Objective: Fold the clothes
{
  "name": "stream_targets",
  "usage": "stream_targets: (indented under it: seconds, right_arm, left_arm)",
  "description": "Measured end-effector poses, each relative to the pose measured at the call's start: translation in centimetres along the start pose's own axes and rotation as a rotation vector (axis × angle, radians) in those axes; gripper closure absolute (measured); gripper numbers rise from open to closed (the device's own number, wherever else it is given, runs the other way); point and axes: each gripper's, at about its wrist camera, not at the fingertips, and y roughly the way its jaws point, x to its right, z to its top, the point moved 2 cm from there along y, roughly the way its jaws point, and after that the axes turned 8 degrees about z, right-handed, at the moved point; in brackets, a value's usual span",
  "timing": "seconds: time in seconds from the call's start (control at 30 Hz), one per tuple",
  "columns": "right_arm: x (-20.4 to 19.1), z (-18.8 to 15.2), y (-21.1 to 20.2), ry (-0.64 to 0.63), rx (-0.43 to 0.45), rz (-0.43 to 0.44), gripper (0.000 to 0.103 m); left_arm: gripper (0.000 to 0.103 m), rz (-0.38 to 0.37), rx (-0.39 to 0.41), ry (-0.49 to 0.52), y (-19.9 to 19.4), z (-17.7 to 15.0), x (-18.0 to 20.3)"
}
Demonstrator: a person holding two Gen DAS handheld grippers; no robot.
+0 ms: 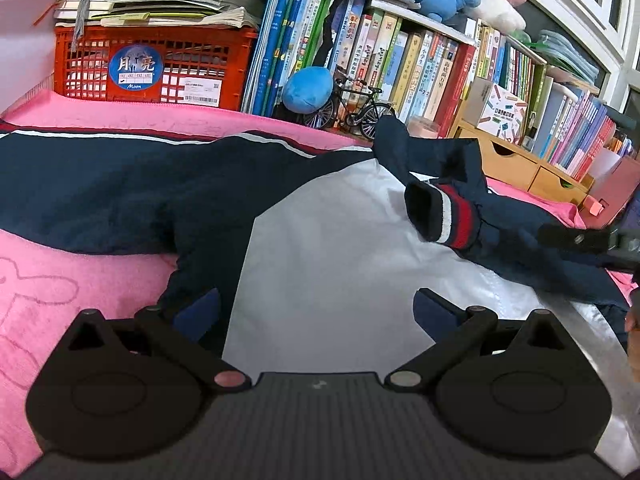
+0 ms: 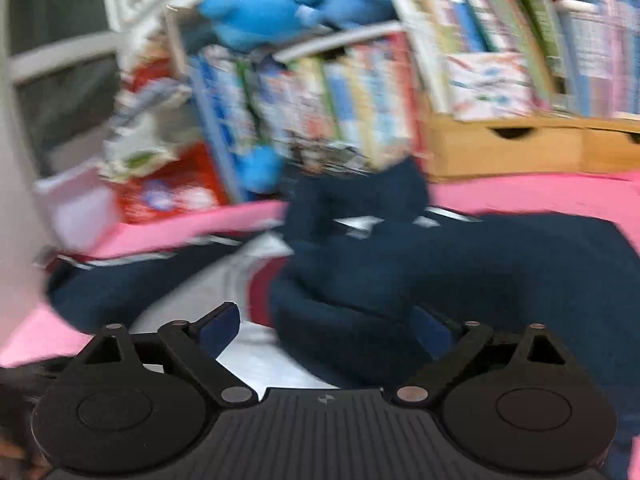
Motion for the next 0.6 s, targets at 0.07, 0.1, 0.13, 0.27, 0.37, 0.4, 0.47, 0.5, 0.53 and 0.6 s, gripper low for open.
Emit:
stream_targets:
  seconds: [0.07,0.1,0.13,0.27,0.37,0.4,0.47,0.5,0.53,0.6]
  right_arm:
    - [-0.7,-0.2,1.0,-0.038,-0.007,0.007,0.026]
    - [-1.3,-0.2,1.9,-0.061,-0.021,0.008,0.043]
    - [-2.0,-0.1,3.0,-0.079,-0.041,0.005,0.059]
    - [-4.8,-0.4,7.2,-0.12,-0.136,0.063,0.061]
    - [-5.4,-0.4,5.8,-0.099,-0.103,0.146,0.041]
    - [-5.3,-0.5,4.9,-0.084,-0.089,0.16,0.032]
    - [-4.7,-0.8,2.5,-0.081,-0.067,0.129,0.031]
    - [-4.4,-1.0,1.3,-0.087,-0.06,0.107,0.03]
    - [-3.7,-1.3,0.1,-0.094,-0.056,0.077,0.03]
    - [-2.2,-1.9,-2.2,-0.111,-0.052,-0.001,0.03]
  left_arm:
    - [0.0,0.002,-0.001,0.004,0.0,-0.1,0.0]
    - [0.0,0.003,-0.001,0.006,0.0,-0.1,0.0]
    - [0.0,0.004,-0.002,0.008,0.0,-0.1,0.0]
    - [0.0,0.013,-0.004,0.018,0.1,-0.1,0.2]
    - [0.0,0.02,-0.006,0.027,0.1,-0.2,0.3]
    - [0.0,0.022,-0.006,0.03,0.1,-0.2,0.4]
    - [0.0,0.025,-0.007,0.034,0.1,-0.2,0.4]
    - [0.0,0.027,-0.008,0.037,0.1,-0.2,0.5]
    - [0.0,0.029,-0.008,0.039,0.1,-0.3,0.5]
    - [0.0,0.032,-0.009,0.043,0.1,-0.3,0.5]
